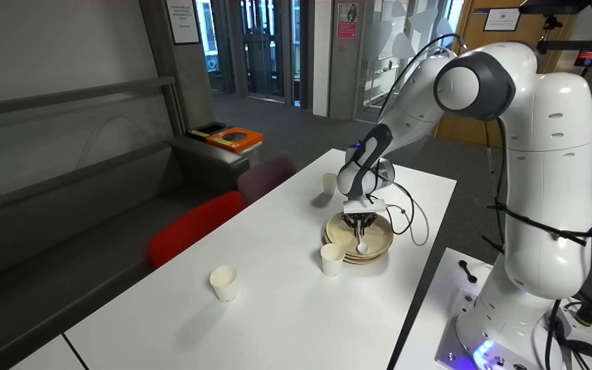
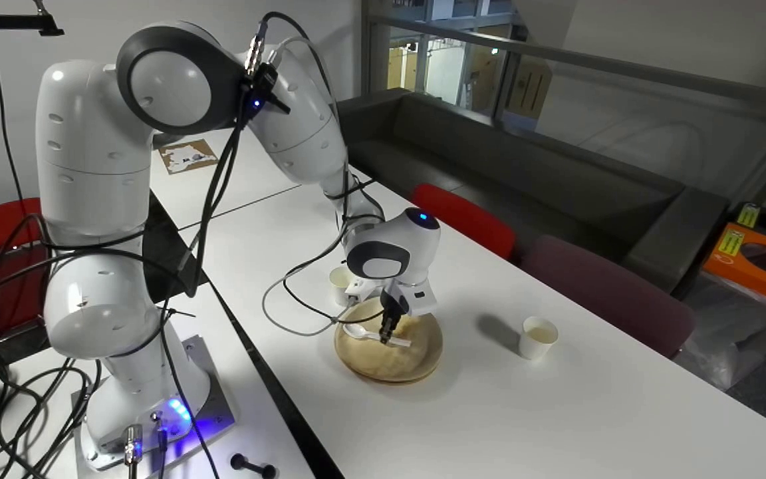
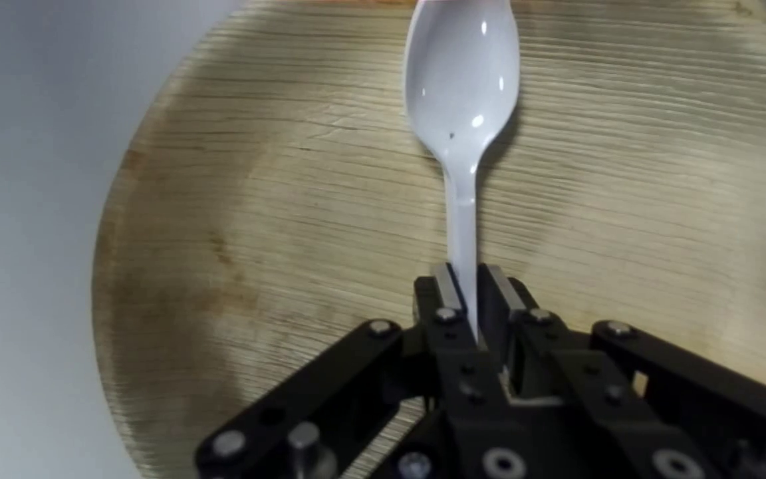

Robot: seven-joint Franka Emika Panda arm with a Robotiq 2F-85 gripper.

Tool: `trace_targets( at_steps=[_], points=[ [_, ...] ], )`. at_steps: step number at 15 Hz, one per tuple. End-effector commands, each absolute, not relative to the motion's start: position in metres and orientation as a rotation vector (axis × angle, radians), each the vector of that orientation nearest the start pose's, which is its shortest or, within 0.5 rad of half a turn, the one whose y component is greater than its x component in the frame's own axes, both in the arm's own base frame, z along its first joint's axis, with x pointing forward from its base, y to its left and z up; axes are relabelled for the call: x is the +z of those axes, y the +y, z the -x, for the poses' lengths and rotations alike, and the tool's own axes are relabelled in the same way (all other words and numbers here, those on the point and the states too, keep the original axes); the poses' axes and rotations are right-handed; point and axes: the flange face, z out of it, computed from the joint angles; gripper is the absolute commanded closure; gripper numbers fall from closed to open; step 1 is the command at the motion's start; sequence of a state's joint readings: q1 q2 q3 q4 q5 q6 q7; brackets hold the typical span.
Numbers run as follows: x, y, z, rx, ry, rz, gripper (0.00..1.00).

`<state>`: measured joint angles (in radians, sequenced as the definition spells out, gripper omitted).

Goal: Take the spoon off of the wooden plate

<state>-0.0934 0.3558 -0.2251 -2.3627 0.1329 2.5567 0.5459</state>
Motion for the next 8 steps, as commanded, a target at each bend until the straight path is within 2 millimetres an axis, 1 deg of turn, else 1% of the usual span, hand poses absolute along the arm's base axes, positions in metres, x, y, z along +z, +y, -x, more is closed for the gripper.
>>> trace_targets(
  at_steps=[1,3,4,5,6,7,8],
  points=[
    [0.175,-0.163,-0.460,0.201,1.452,2.785,0.80],
    [0.177,-0.163,-0.459,0.201,1.450,2.784,0.87],
    [0.179,-0.163,-0.458,0.200,1.444,2.782,0.88],
    [0.181,-0.163,-0.458,0.195,1.438,2.782,0.93],
    [0.183,-0.163,-0.458,0.192,1.432,2.779,0.92],
    [0.186,-0.164,-0.458,0.190,1.428,2.775,0.96],
    [0.187,-0.164,-0.459,0.188,1.426,2.770,0.96]
  ],
)
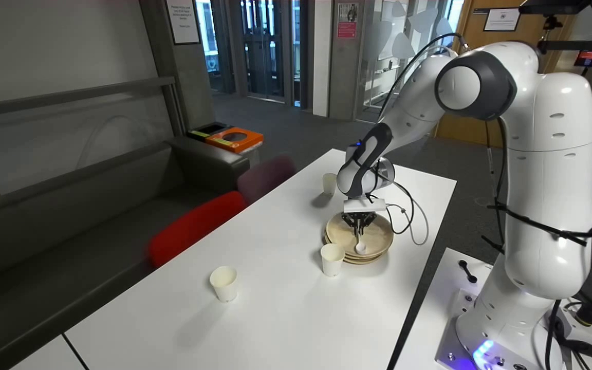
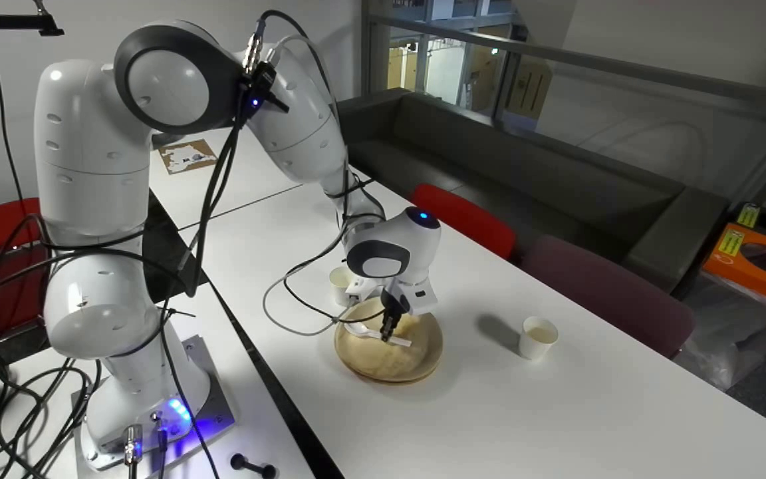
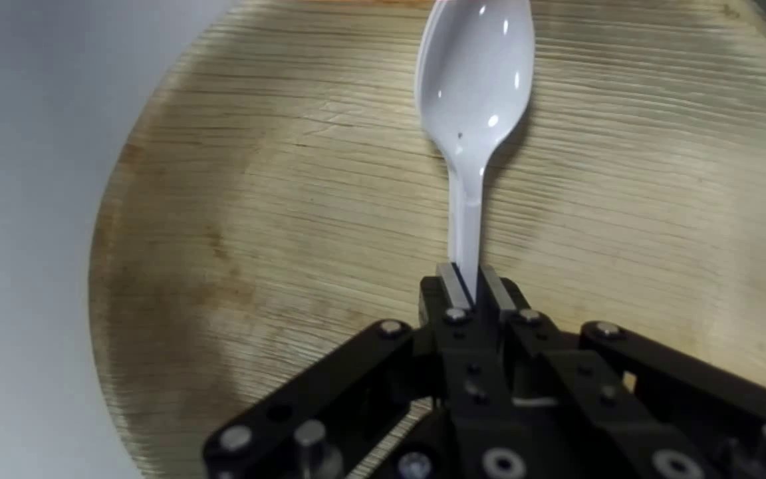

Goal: Take the spoon off of the wooden plate

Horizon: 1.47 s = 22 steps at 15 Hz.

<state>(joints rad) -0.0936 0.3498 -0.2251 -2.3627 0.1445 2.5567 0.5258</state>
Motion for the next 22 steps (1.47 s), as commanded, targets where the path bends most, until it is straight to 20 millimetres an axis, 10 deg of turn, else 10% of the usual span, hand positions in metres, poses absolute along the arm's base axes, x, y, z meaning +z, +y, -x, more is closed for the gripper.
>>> trace_targets(
  at_steps=[1,12,22],
  points=[
    [0.188,-0.165,-0.459,0.186,1.422,2.767,0.97],
    [0.219,-0.193,-0.464,0.107,1.475,2.642,0.98],
    [0.202,-0.173,-0.458,0.161,1.424,2.693,0.98]
  ],
)
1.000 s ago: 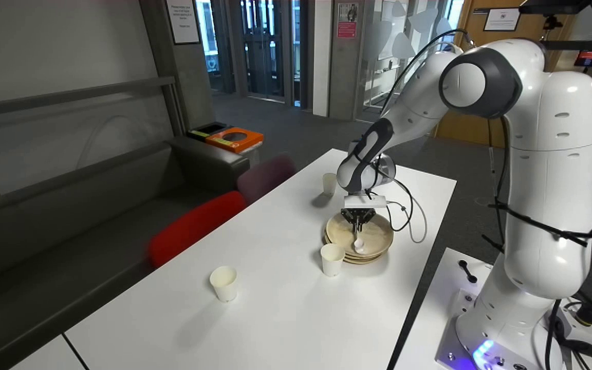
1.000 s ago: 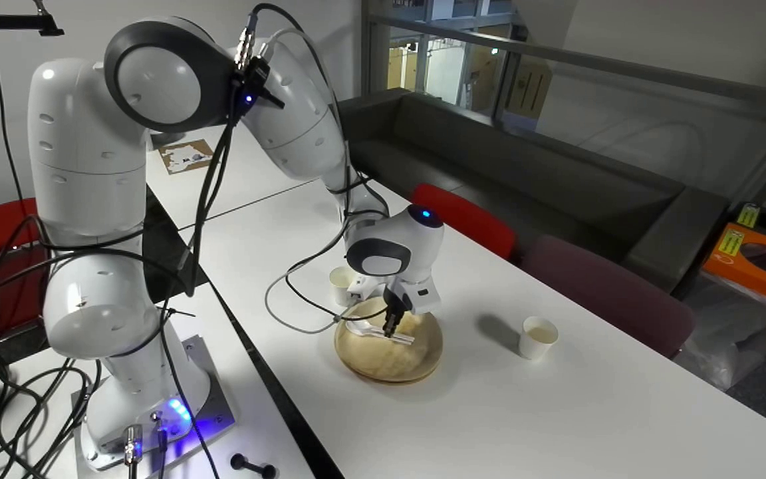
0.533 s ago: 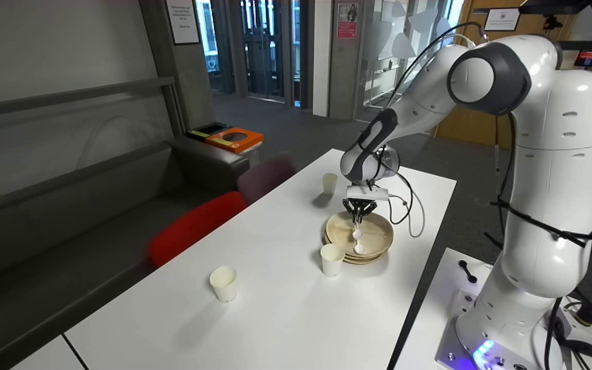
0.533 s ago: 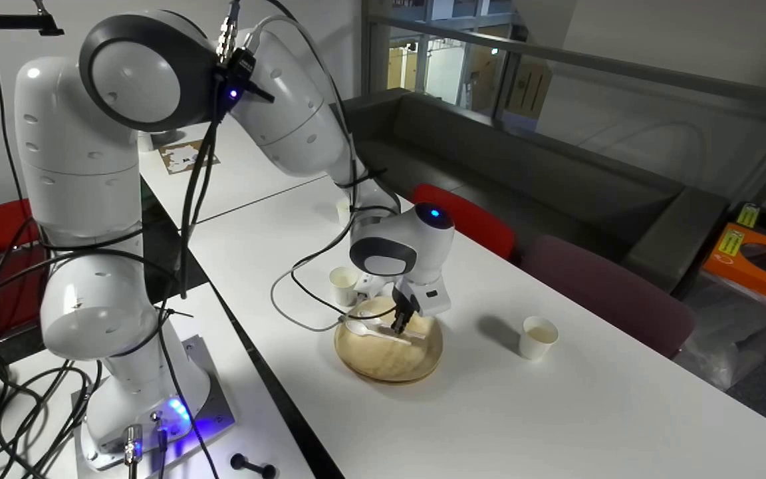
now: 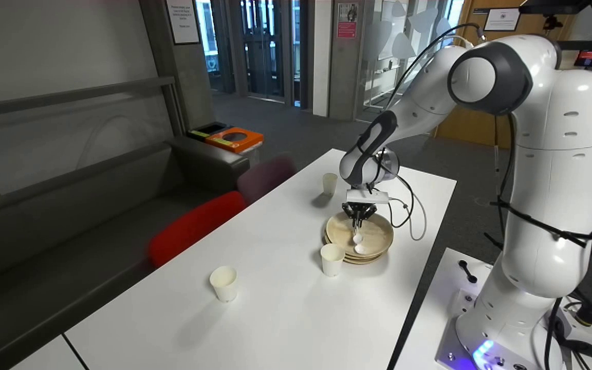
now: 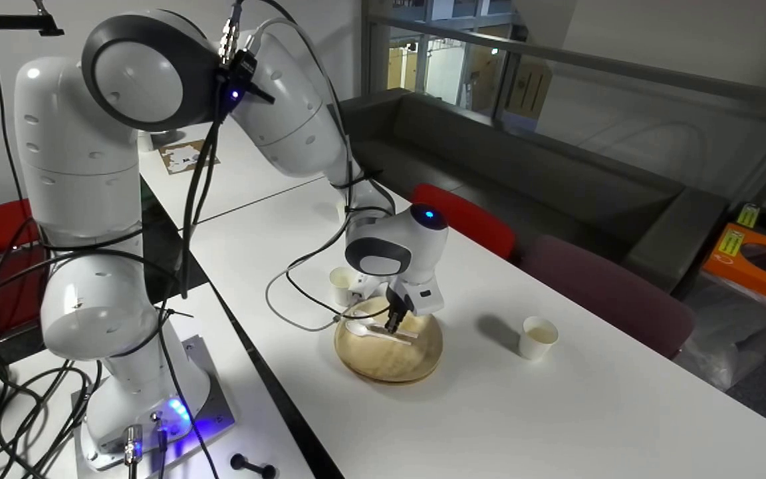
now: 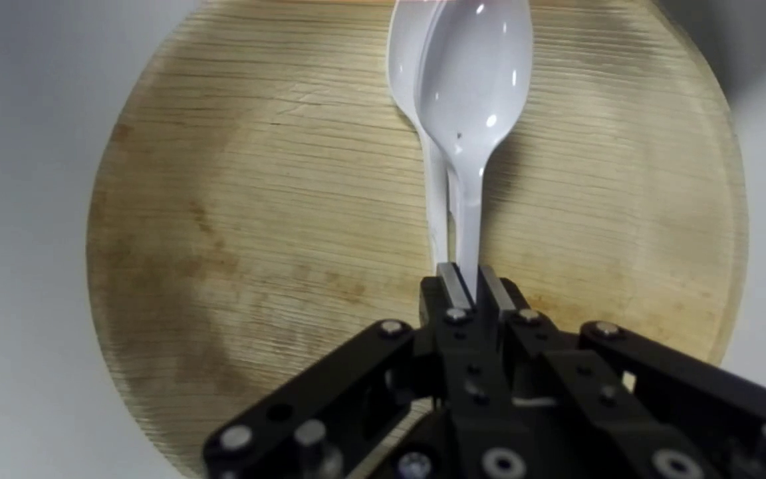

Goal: Take the spoon off of the wooden plate

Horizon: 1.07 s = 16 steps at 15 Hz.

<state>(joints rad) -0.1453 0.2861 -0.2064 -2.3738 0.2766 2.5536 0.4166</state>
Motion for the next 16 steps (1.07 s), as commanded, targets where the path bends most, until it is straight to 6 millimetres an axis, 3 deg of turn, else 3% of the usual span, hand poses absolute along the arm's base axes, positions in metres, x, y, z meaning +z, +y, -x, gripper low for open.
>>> trace_targets(
  at_steps=[1,10,11,16],
  points=[
    [0.201,-0.172,-0.459,0.166,1.422,2.694,0.98],
    [0.172,-0.169,-0.459,0.248,1.436,2.724,0.93],
    [0.170,-0.168,-0.459,0.255,1.435,2.726,0.90],
    [0.169,-0.167,-0.460,0.257,1.428,2.733,0.52]
  ],
)
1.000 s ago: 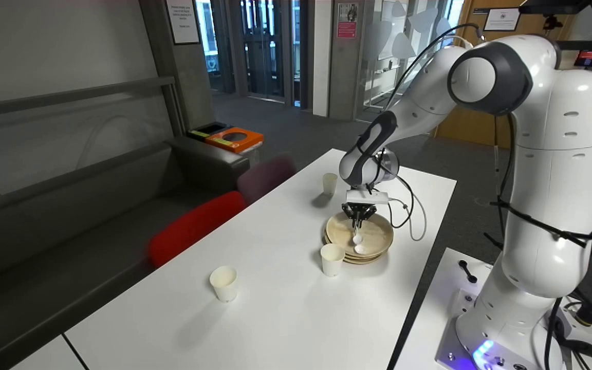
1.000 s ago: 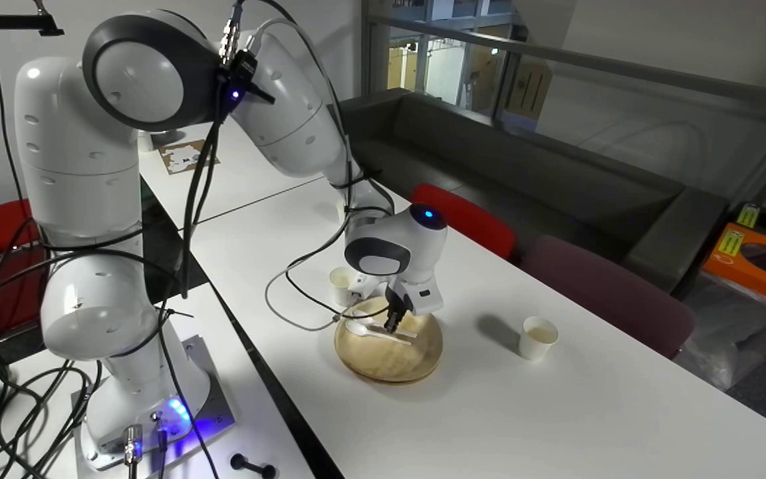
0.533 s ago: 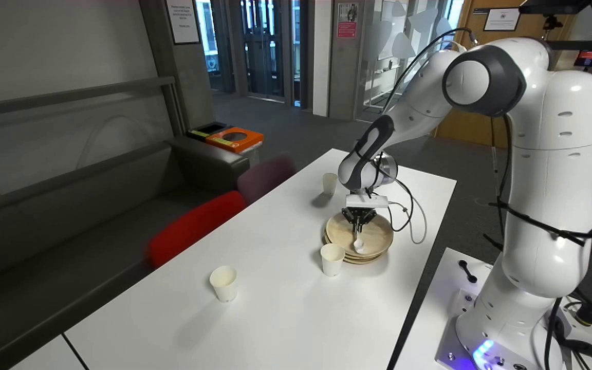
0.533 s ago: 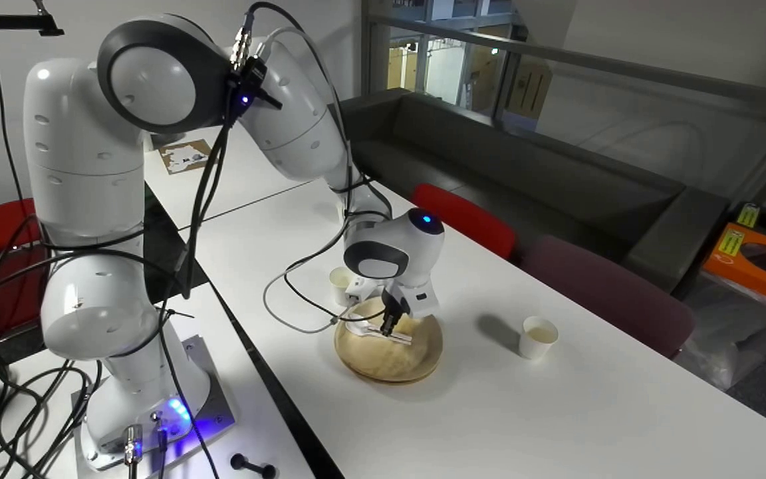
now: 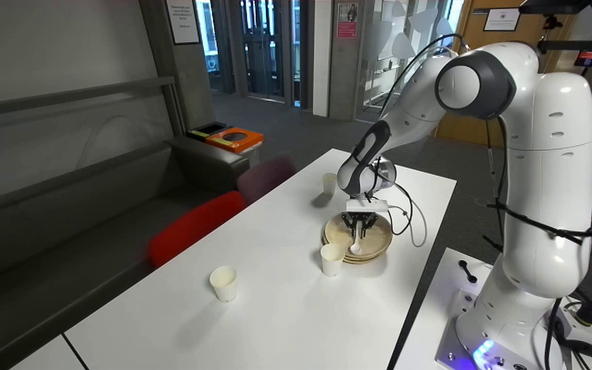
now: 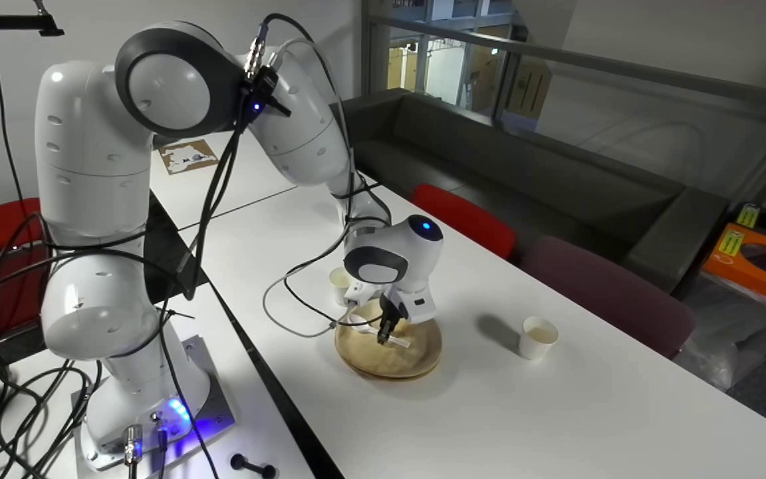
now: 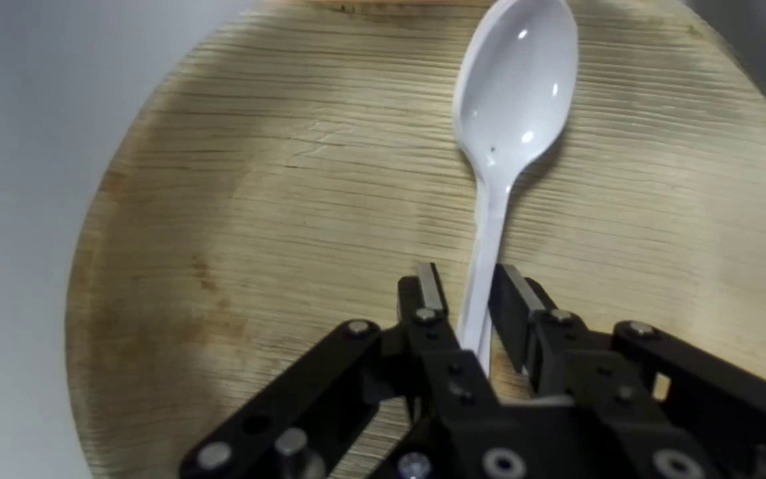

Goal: Take the spoon off of the wooden plate

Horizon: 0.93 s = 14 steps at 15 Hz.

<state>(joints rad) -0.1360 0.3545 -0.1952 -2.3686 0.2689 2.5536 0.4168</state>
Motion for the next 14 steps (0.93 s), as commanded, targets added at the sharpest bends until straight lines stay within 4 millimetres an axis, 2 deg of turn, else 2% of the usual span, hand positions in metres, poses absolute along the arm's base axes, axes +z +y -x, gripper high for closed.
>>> trace_targets(
  at_steps=[1,4,6,7,10,14],
  points=[
    [0.169,-0.167,-0.459,0.258,1.425,2.736,0.41],
    [0.169,-0.163,-0.458,0.258,1.409,2.746,0.30],
    [0.168,-0.160,-0.458,0.261,1.401,2.755,0.26],
    [0.167,-0.158,-0.458,0.262,1.393,2.763,0.30],
    [0.166,-0.151,-0.460,0.264,1.370,2.790,0.33],
    [0.164,-0.141,-0.464,0.268,1.335,2.826,0.31]
  ],
)
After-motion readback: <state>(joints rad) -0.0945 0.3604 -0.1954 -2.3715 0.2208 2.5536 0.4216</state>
